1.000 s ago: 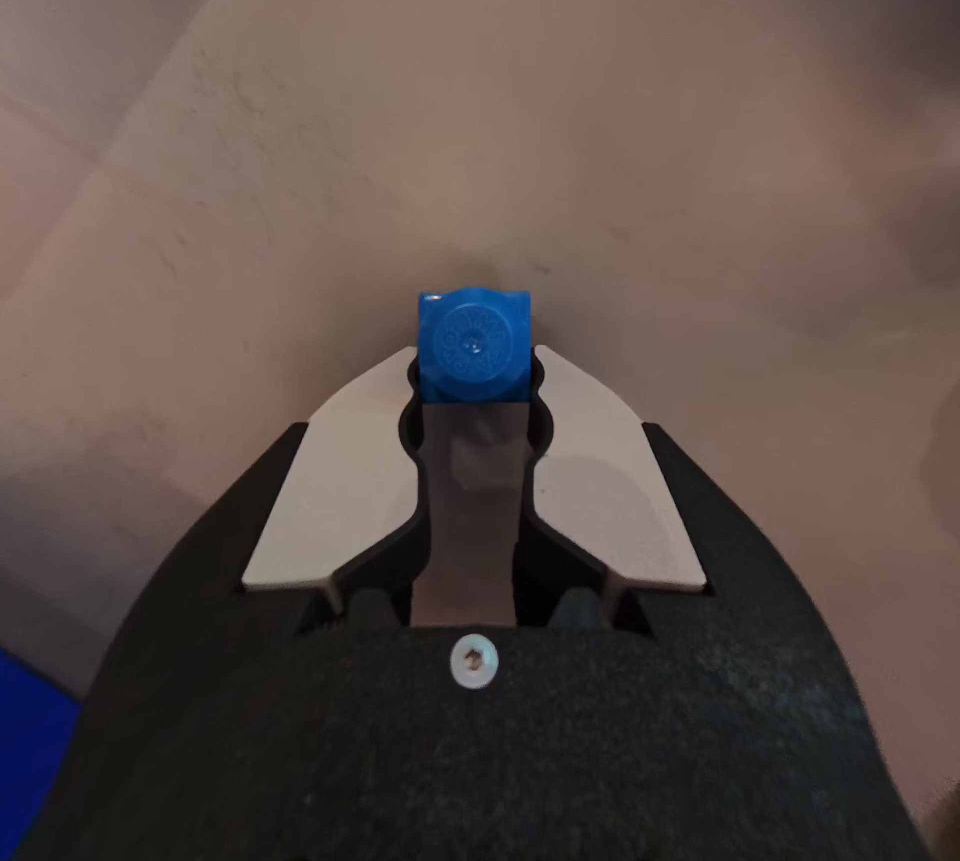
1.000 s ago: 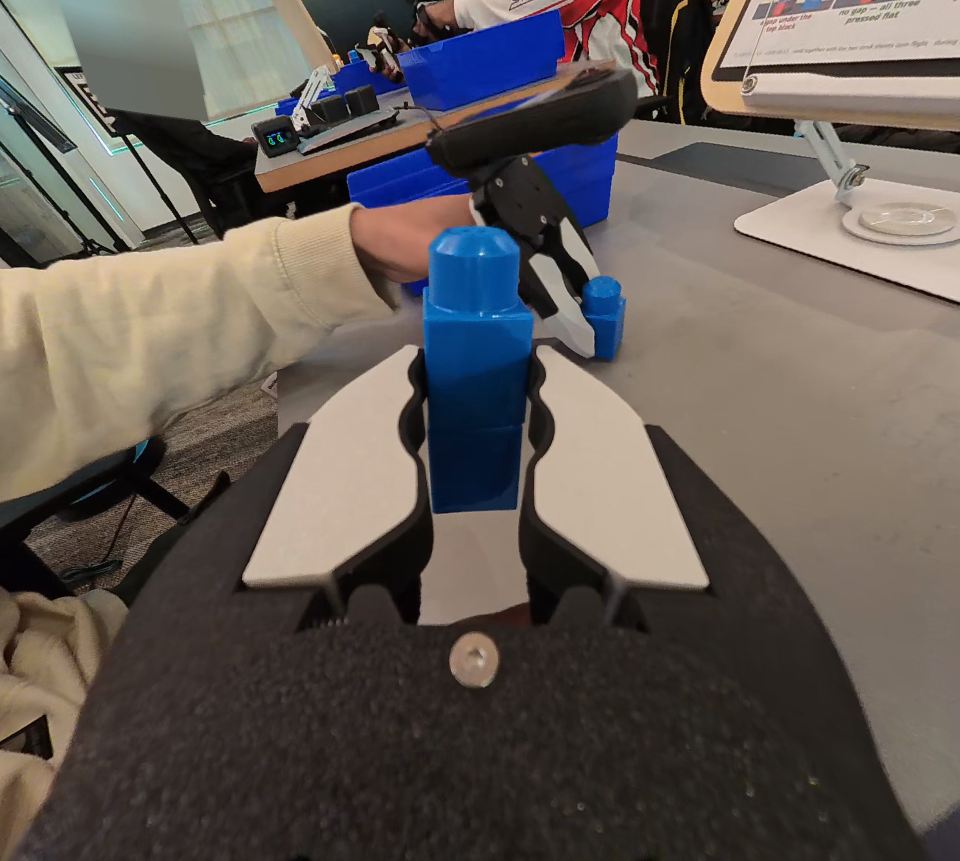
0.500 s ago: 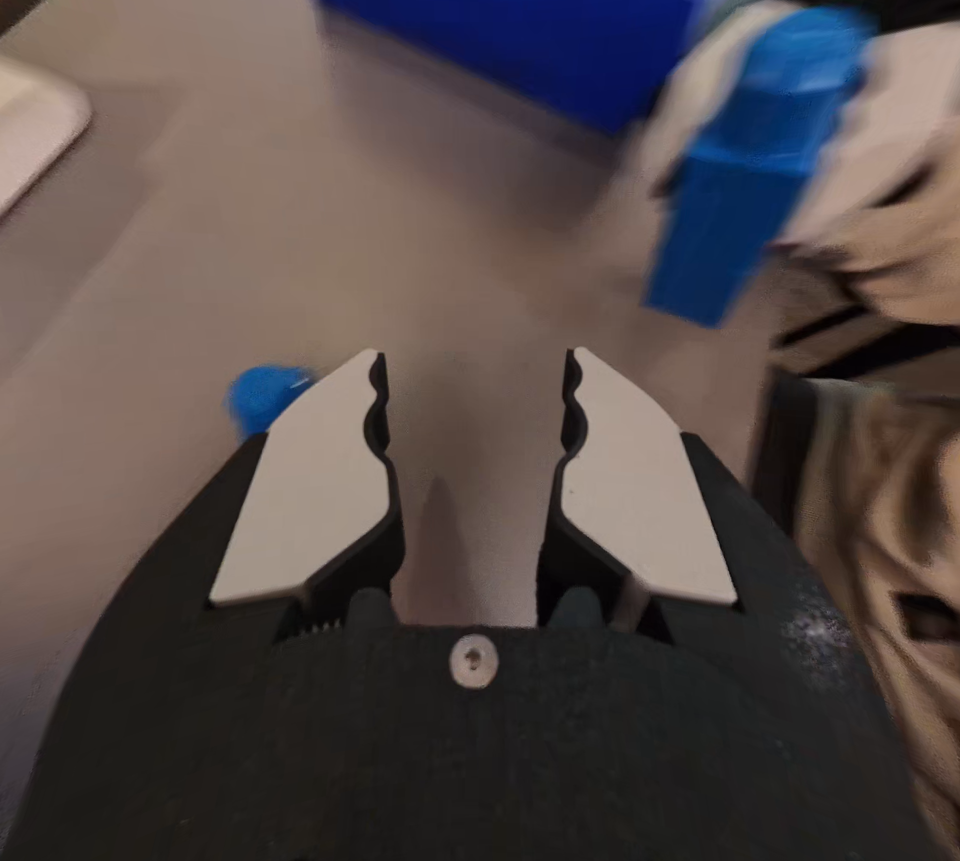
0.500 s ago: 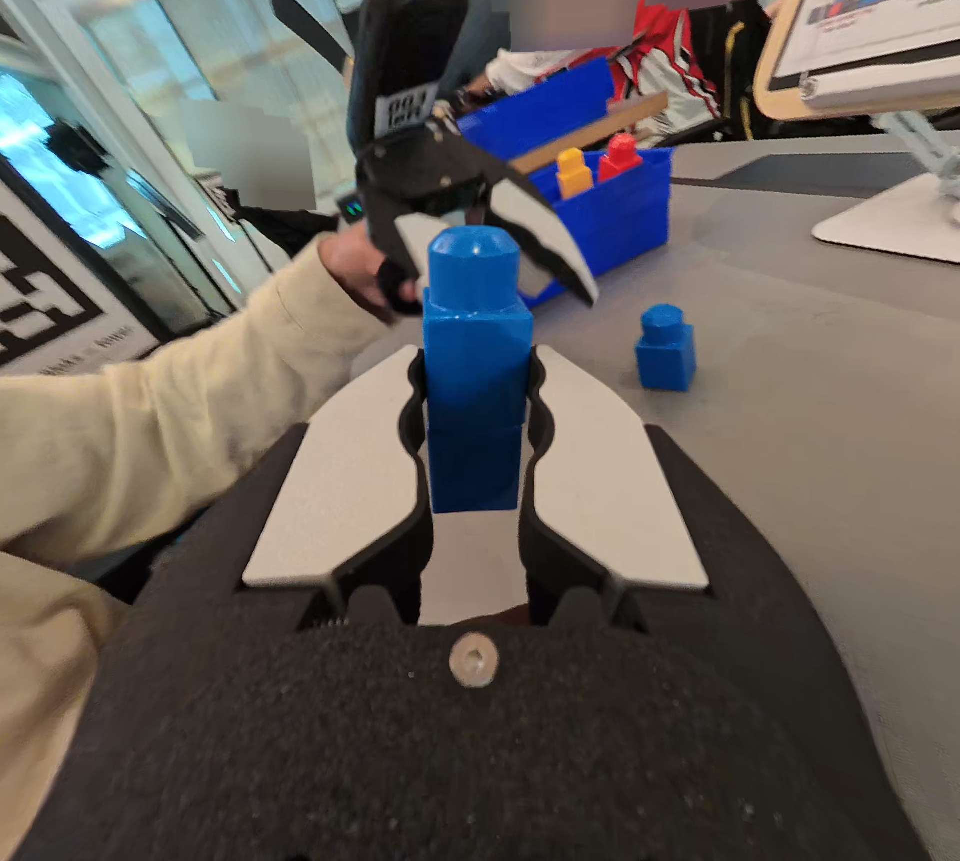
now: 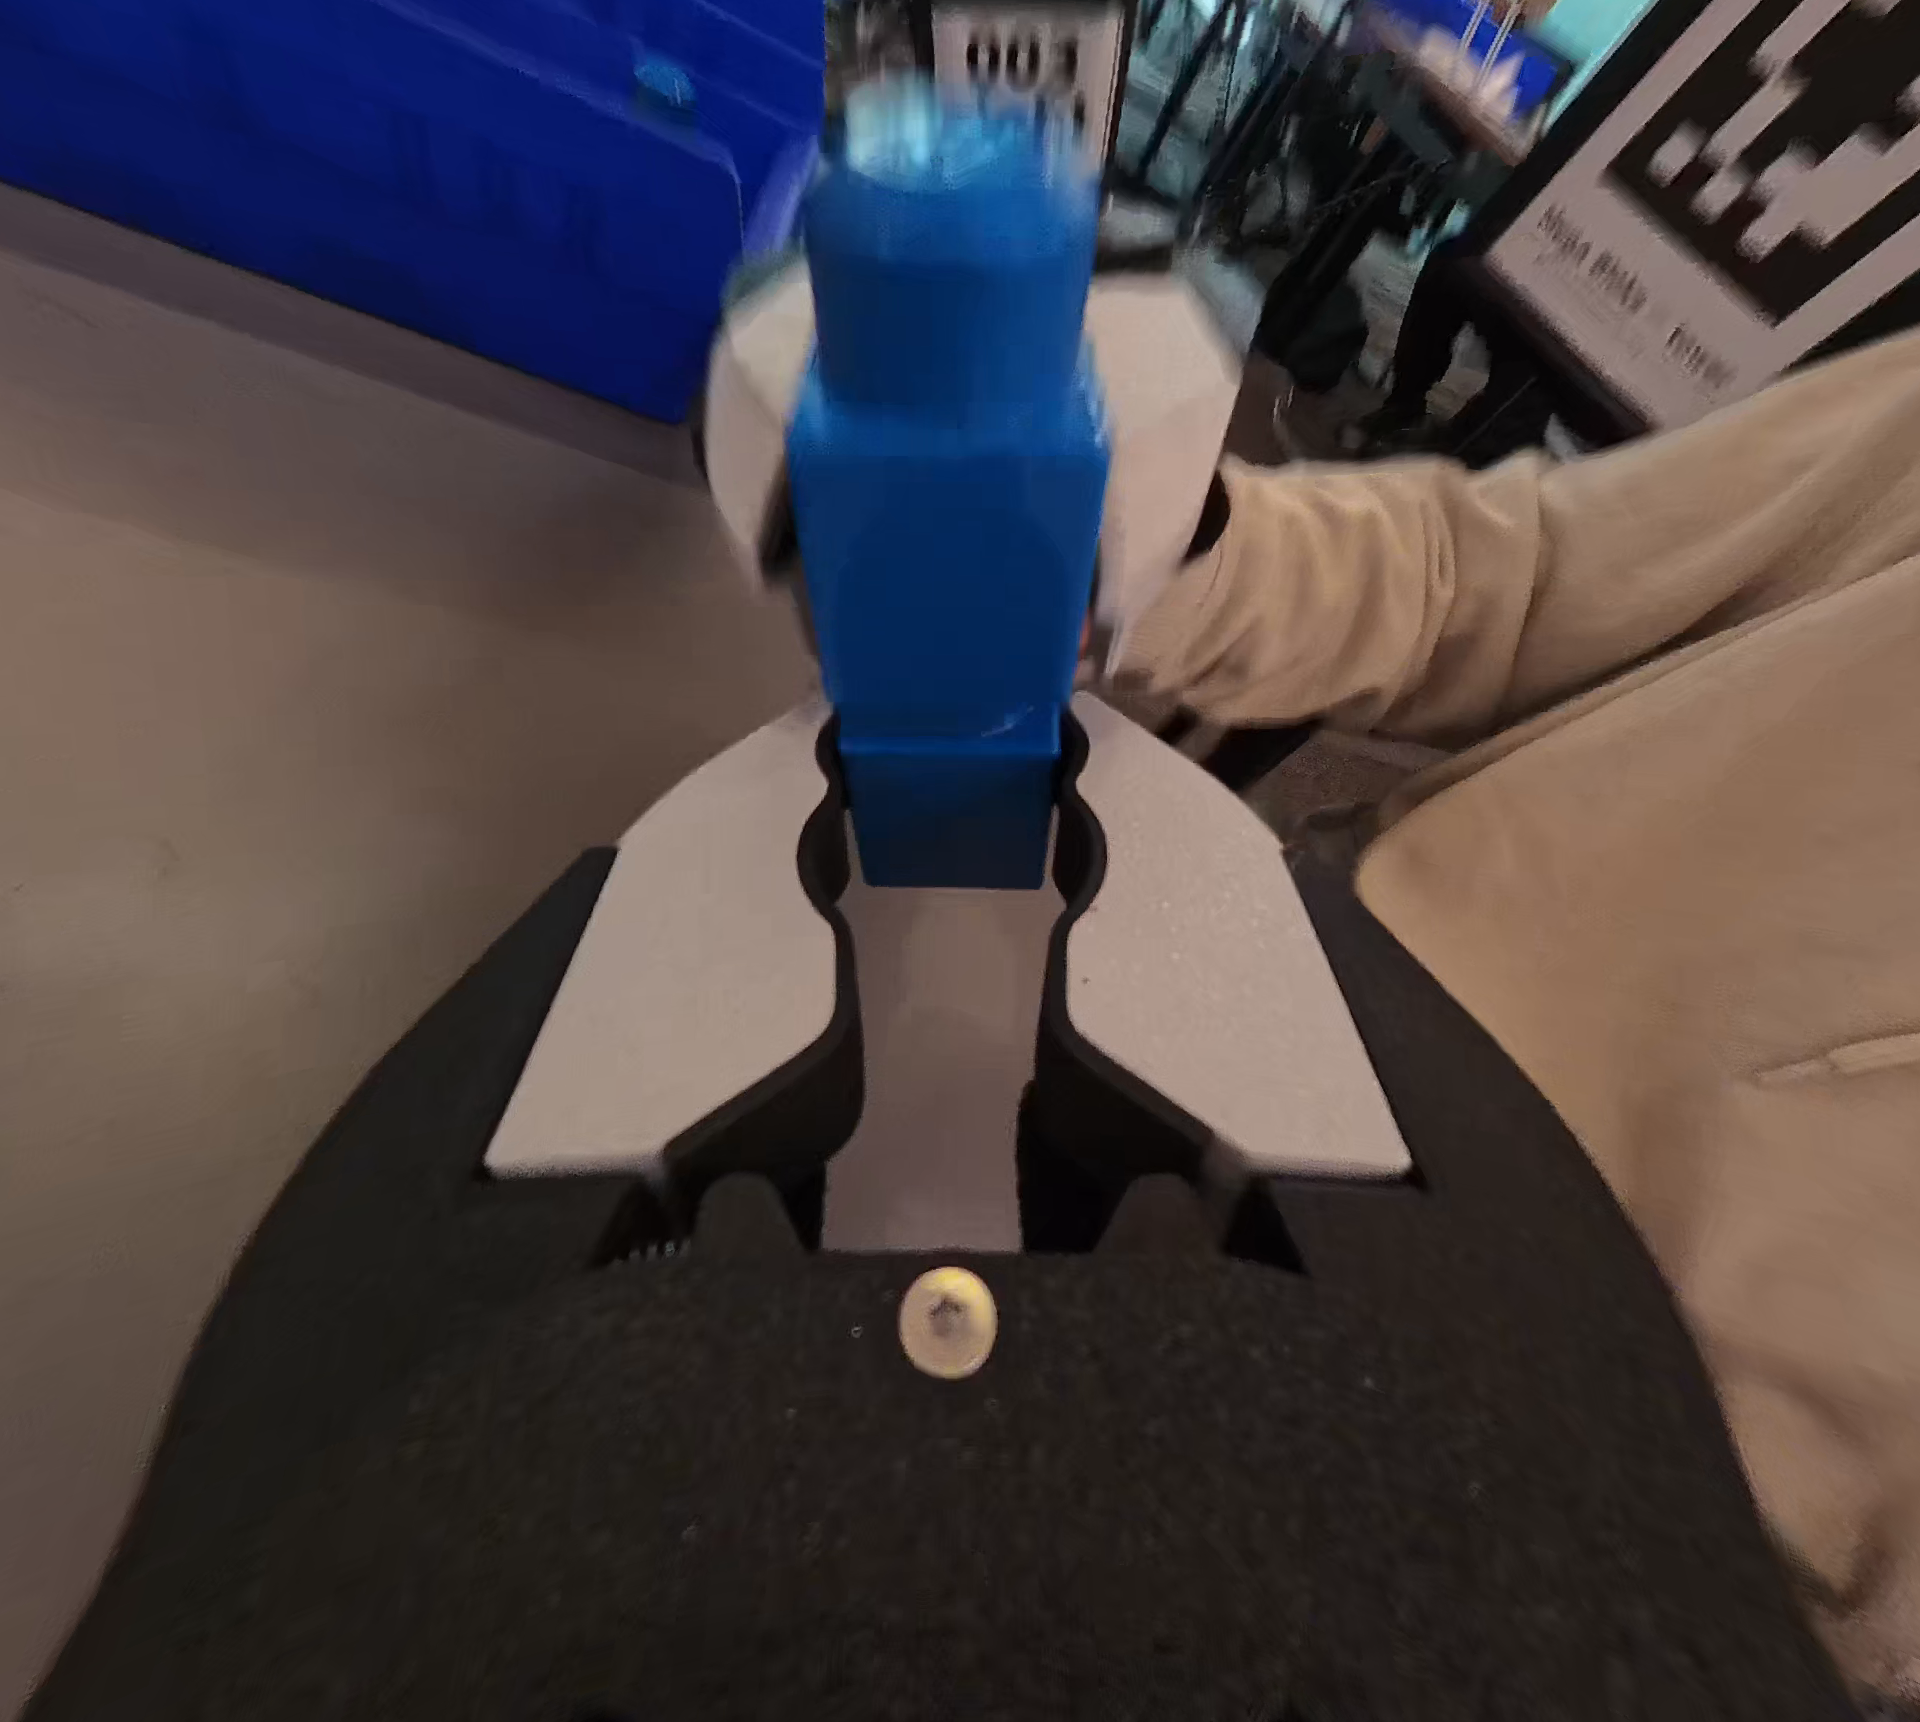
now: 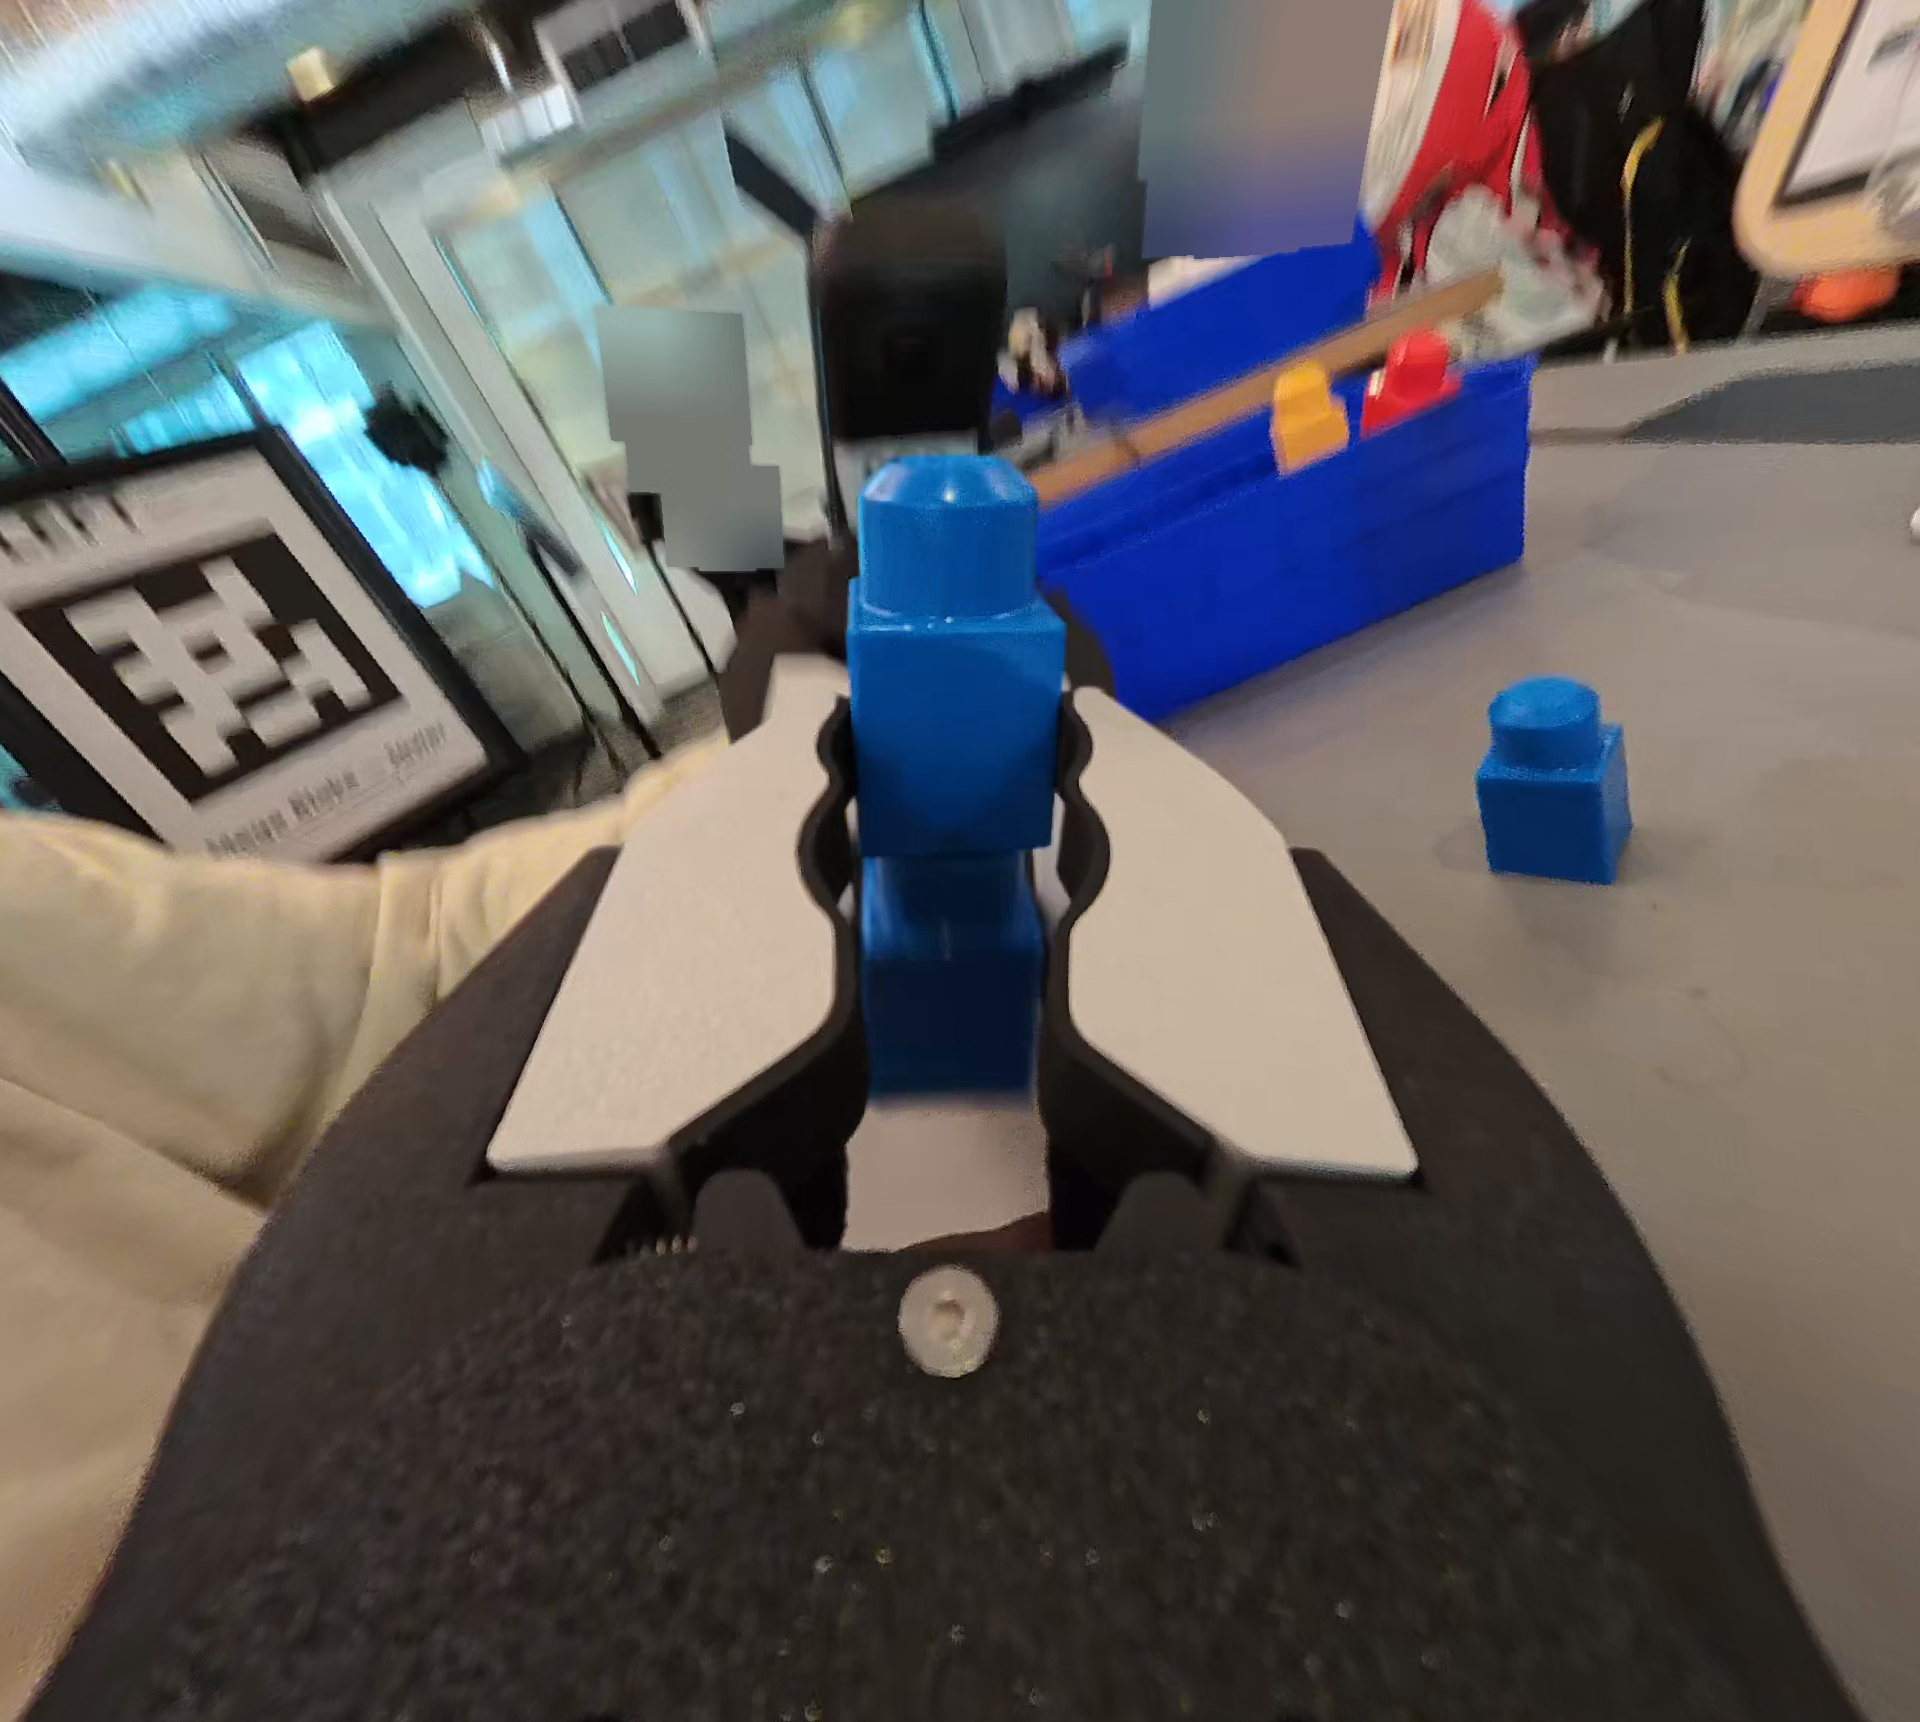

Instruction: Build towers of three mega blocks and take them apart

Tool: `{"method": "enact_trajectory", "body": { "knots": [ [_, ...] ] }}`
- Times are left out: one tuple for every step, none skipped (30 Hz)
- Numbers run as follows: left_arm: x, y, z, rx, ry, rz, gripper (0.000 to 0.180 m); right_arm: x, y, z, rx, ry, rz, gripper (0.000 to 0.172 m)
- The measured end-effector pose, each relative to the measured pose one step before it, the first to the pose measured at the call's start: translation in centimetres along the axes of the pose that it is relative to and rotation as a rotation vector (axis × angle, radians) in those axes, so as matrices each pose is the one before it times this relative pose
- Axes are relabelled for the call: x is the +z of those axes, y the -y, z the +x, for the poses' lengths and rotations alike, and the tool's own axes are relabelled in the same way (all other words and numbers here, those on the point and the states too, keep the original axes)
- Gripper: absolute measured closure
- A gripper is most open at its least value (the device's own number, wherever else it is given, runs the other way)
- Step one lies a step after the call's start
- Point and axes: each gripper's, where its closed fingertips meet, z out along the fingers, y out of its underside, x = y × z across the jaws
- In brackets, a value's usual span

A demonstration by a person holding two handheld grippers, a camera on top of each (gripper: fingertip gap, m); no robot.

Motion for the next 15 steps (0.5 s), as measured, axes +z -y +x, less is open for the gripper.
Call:
{"method": "enact_trajectory", "body": {
  "knots": [
    [0.505,-1.625,-0.369,0.0187,0.0330,-0.0926,0.144,-0.550,1.616,-0.175,0.0297,0.0219,0.0856,0.135],
    [0.848,-1.733,-0.259,0.0302,0.0351,-0.0851,0.144,-0.650,1.771,-0.057,0.0264,0.0143,0.0699,0.136],
    [0.747,-0.820,0.048,0.0162,0.0228,-0.0269,0.144,-0.587,1.338,0.189,-0.0108,-0.0159,0.0242,0.135],
    [0.084,0.323,0.193,0.0089,0.0143,0.0380,0.144,-0.525,0.833,0.133,-0.0409,-0.0228,-0.0144,0.135],
    [-0.530,0.860,0.276,-0.0010,0.0002,0.0602,0.144,-0.604,0.762,0.058,-0.0389,-0.0234,-0.0144,0.135],
    [-0.762,0.827,-0.026,-0.0088,0.0141,0.0486,0.145,-0.711,0.942,0.006,-0.0271,-0.0229,0.0006,0.135],
    [-0.699,0.605,-0.406,-0.0072,0.0390,0.0312,0.144,-0.740,1.043,0.005,-0.0243,-0.0226,0.0036,0.135],
    [-0.603,0.264,-0.778,-0.0072,0.0669,0.0094,0.144,-0.677,0.869,0.097,-0.0215,-0.0263,-0.0131,0.136],
    [-0.587,-0.073,-1.080,-0.0064,0.0928,-0.0082,0.144,-0.671,0.568,0.231,-0.0247,-0.0355,-0.0370,0.135],
    [-0.640,-0.161,-1.366,-0.0109,0.1178,-0.0057,0.144,-0.777,0.532,0.517,-0.0377,-0.0615,-0.0392,0.135],
    [-0.663,-0.150,-1.498,-0.0208,0.1254,0.0029,0.144,-0.977,0.583,0.819,-0.0491,-0.0839,-0.0409,0.135],
    [-0.569,-0.174,-1.115,-0.0264,0.0939,0.0063,0.144,-1.189,0.564,1.144,-0.0459,-0.0985,-0.0513,0.135],
    [-0.465,-0.197,-0.524,-0.0291,0.0482,0.0042,0.144,-1.323,0.371,1.292,-0.0342,-0.0951,-0.0656,0.135],
    [-0.416,-0.080,-0.091,-0.0271,0.0145,0.0118,0.144,-1.390,0.234,1.364,-0.0288,-0.0886,-0.0618,0.135],
    [-0.326,-0.051,0.235,-0.0193,-0.0113,0.0126,0.144,-1.305,-0.056,1.578,-0.0350,-0.0922,-0.0642,0.135]
  ]
}}
